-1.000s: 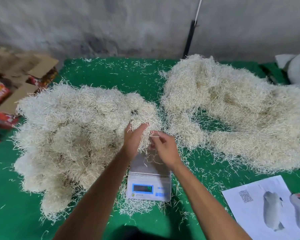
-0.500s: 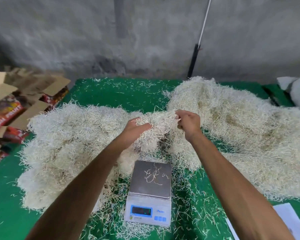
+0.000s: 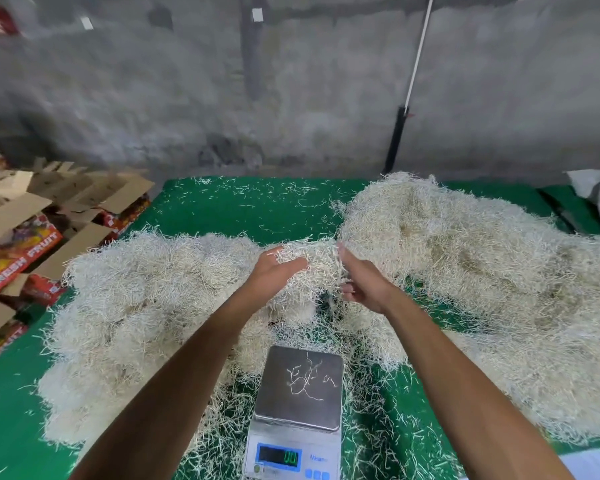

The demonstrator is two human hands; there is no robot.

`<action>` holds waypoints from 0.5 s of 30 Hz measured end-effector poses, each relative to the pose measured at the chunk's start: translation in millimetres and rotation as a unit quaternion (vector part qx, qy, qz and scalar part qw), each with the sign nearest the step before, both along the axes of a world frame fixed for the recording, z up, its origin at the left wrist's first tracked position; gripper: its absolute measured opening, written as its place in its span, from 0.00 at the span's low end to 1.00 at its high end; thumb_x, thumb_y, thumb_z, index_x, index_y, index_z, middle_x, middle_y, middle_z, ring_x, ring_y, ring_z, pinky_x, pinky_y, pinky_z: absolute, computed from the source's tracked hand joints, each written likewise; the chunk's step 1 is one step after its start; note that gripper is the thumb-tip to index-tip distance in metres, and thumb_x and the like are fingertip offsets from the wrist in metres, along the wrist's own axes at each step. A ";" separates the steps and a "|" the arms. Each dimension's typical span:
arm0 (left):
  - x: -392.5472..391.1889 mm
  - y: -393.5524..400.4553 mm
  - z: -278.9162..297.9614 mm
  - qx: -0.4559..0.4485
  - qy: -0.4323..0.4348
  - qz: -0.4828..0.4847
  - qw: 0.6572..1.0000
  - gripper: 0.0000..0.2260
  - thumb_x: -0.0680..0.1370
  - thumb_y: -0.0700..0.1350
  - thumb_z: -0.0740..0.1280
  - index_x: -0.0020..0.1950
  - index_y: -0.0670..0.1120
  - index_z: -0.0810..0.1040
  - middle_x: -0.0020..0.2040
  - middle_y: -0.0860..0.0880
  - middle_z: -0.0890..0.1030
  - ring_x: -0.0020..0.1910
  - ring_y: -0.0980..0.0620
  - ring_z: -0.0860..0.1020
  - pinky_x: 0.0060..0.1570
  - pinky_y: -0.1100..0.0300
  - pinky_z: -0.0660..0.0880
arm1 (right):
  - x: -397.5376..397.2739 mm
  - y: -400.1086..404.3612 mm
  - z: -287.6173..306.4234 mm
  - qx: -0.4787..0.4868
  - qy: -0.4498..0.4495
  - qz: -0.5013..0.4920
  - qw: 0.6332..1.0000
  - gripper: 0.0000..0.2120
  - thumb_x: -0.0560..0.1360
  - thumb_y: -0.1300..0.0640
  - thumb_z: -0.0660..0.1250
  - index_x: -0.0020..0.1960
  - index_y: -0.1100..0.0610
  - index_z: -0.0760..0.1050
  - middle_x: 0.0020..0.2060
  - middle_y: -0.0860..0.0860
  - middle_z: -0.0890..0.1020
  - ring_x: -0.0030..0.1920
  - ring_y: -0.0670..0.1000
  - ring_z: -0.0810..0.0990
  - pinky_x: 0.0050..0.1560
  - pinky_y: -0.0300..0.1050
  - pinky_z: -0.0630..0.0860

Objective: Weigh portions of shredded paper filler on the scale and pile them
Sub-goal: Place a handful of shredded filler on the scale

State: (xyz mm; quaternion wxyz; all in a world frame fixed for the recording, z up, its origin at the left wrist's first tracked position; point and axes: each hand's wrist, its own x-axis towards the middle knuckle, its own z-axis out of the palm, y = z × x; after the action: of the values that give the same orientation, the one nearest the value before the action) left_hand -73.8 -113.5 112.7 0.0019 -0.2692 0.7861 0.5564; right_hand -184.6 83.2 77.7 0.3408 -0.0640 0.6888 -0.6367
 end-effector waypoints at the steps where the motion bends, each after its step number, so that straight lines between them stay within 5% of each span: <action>1: -3.3 1.2 0.7 -0.004 -0.006 0.000 1.000 0.46 0.62 0.72 0.72 0.75 0.62 0.58 0.78 0.47 0.62 0.62 0.51 0.66 0.63 0.50 0.64 | -2.2 -2.6 0.1 -0.005 0.007 -0.017 1.000 0.25 0.78 0.36 0.67 0.61 0.56 0.74 0.33 0.49 0.74 0.27 0.46 0.71 0.34 0.40 0.71; 7: -3.4 -2.6 0.0 -0.013 -0.017 -0.004 1.000 0.46 0.64 0.69 0.72 0.76 0.56 0.59 0.78 0.43 0.62 0.67 0.48 0.68 0.63 0.49 0.66 | -39.6 8.0 7.9 -0.070 -0.027 -0.215 0.974 0.14 0.78 0.55 0.74 0.57 0.63 0.78 0.35 0.51 0.77 0.24 0.44 0.68 0.25 0.37 0.70; 9: 0.7 -0.3 -1.9 -0.011 -0.024 -0.005 1.000 0.50 0.62 0.71 0.71 0.78 0.54 0.57 0.73 0.44 0.68 0.62 0.55 0.71 0.59 0.54 0.68 | -49.3 11.7 11.4 -0.106 -0.074 -0.270 0.954 0.09 0.79 0.60 0.73 0.56 0.64 0.79 0.37 0.53 0.79 0.24 0.44 0.71 0.24 0.37 0.72; 11: 2.1 0.3 -4.3 -0.009 -0.013 0.000 1.000 0.54 0.62 0.71 0.70 0.80 0.49 0.54 0.58 0.47 0.76 0.50 0.63 0.76 0.54 0.60 0.72 | -50.8 11.4 11.9 -0.156 -0.118 -0.315 0.929 0.07 0.80 0.63 0.71 0.56 0.65 0.79 0.37 0.54 0.81 0.26 0.46 0.77 0.33 0.40 0.80; 13: 3.4 -3.8 -9.4 0.021 0.000 0.040 0.999 0.52 0.64 0.70 0.71 0.80 0.50 0.54 0.67 0.44 0.73 0.64 0.51 0.76 0.62 0.51 0.71 | -52.8 17.6 6.5 -0.216 -0.166 -0.377 0.885 0.08 0.81 0.62 0.69 0.59 0.63 0.79 0.42 0.55 0.85 0.32 0.47 0.85 0.53 0.44 0.83; 15: 4.4 -16.0 -11.9 0.049 0.009 0.089 0.995 0.49 0.68 0.69 0.71 0.80 0.51 0.53 0.77 0.41 0.62 0.73 0.38 0.67 0.70 0.40 0.64 | -55.7 31.9 -0.9 -0.232 -0.180 -0.399 0.869 0.13 0.84 0.60 0.66 0.67 0.63 0.75 0.51 0.58 0.85 0.41 0.49 0.88 0.62 0.47 0.80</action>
State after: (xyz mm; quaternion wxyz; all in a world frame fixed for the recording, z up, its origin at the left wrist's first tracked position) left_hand -69.5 -129.5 100.9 -0.0416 -0.3331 0.7308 0.5944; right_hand -240.3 115.1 76.8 0.1512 0.2550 0.4150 -0.8602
